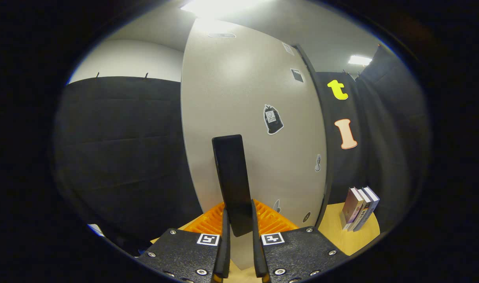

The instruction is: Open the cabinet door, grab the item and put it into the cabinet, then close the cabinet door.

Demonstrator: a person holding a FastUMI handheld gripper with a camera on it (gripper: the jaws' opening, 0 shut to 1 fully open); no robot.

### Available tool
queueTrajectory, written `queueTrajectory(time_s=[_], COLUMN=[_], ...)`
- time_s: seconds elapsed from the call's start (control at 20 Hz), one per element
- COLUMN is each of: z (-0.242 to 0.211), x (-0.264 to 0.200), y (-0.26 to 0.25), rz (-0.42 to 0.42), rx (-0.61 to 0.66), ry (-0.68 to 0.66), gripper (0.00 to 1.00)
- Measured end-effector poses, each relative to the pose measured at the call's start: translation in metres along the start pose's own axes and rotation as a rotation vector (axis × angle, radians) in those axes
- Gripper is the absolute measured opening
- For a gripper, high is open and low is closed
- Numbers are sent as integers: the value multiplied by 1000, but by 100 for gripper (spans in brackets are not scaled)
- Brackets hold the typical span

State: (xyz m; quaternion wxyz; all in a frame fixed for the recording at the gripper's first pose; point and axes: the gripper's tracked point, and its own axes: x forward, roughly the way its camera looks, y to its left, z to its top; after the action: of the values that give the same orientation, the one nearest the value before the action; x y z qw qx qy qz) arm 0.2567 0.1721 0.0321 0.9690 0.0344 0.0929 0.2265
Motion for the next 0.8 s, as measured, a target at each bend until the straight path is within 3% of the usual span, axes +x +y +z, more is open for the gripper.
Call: queueTrajectory(time_s=[0.8], z=[3], x=[-55], y=[-58], rz=[-247], rx=[38], ry=[-56], gripper=[23])
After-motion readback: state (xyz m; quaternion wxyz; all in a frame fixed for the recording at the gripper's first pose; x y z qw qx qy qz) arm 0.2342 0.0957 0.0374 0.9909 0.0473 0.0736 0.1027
